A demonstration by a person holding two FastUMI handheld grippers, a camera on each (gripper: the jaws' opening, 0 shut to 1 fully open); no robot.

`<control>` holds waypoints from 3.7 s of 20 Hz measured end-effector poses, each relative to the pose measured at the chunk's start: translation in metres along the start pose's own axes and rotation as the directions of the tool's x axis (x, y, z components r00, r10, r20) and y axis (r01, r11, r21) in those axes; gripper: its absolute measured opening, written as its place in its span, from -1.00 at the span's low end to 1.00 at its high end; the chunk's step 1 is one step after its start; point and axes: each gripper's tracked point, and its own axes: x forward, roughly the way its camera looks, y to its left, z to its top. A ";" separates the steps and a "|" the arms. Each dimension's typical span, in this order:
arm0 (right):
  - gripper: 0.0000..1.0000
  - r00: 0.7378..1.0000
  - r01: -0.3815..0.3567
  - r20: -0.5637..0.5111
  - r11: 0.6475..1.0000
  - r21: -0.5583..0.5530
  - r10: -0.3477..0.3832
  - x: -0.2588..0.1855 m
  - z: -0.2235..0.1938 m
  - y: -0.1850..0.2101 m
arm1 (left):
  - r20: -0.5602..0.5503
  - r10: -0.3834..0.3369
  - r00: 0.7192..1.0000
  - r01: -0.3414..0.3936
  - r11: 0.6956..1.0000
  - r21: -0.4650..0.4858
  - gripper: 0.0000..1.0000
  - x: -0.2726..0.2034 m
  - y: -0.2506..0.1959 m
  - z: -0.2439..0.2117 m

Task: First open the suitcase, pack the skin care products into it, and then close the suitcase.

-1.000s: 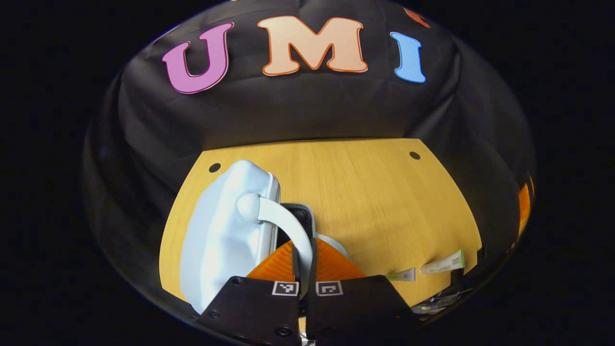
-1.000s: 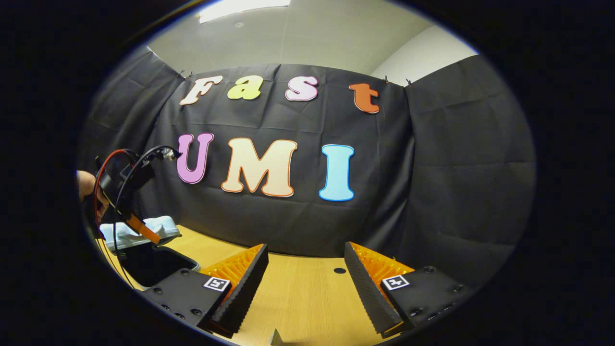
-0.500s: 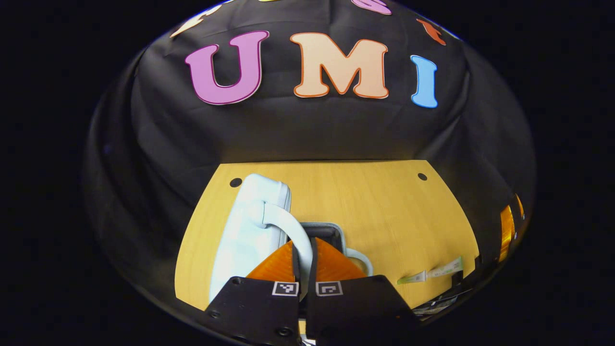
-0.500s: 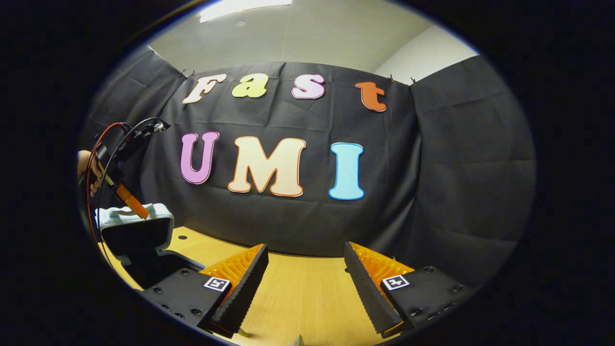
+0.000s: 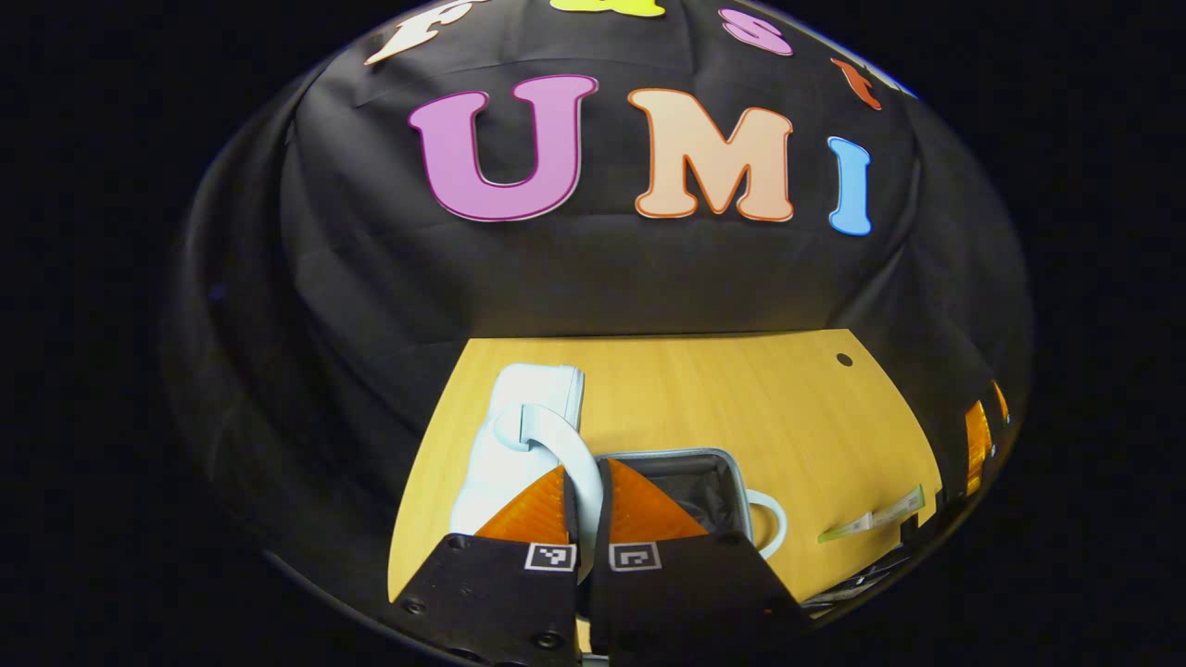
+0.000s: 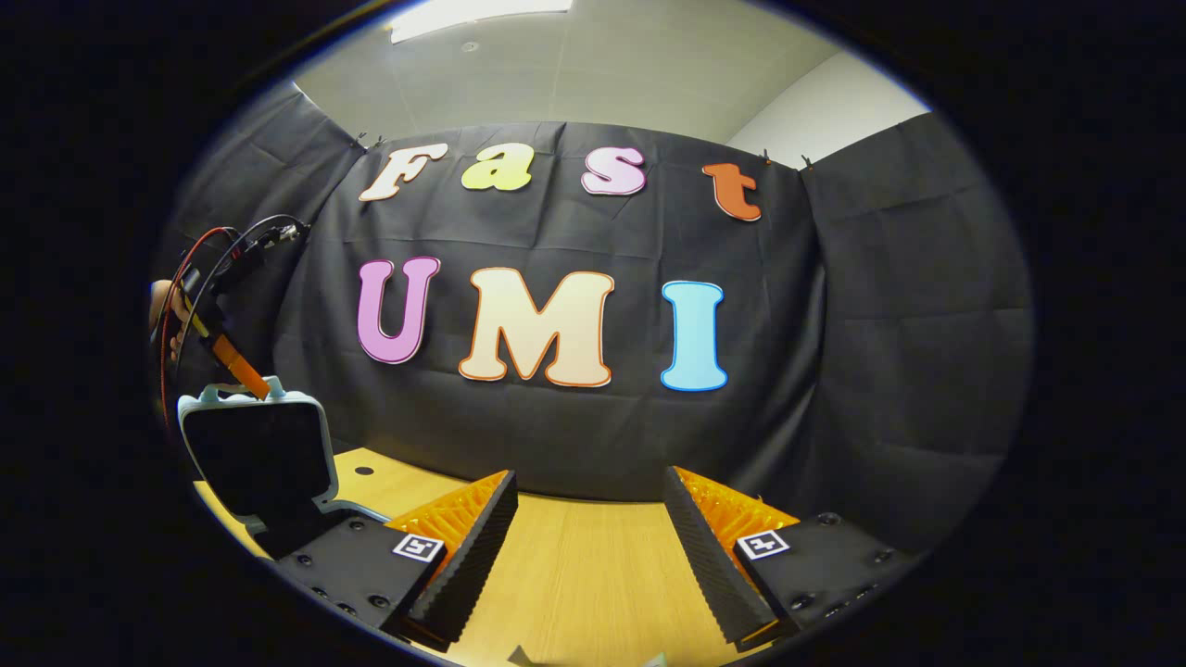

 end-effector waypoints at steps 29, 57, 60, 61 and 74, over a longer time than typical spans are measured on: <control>0.97 0.993 -0.082 -0.094 0.991 -0.110 0.071 0.013 -0.017 0.071 | -0.225 0.165 0.960 -0.227 0.931 -0.286 -1.00 0.079 0.235 -0.163; 0.97 0.997 -0.075 0.016 0.997 0.016 0.075 -0.033 0.014 -0.059 | 0.533 0.364 0.764 -0.217 0.922 -0.319 0.87 -0.066 0.011 -0.013; 0.97 0.996 -0.090 0.010 0.995 0.032 0.090 -0.038 0.009 -0.078 | 0.537 0.276 0.797 -0.168 0.956 -0.242 0.87 -0.059 -0.054 -0.019; 0.97 0.995 -0.096 0.005 0.995 0.037 0.096 -0.041 0.007 -0.084 | 0.536 0.242 0.809 -0.149 0.966 -0.210 0.89 -0.057 -0.077 -0.022; 0.97 0.983 -0.178 -0.036 0.983 0.038 0.179 -0.054 -0.023 -0.120 | 0.416 -0.148 0.897 0.138 0.989 0.053 0.90 -0.013 -0.294 -0.084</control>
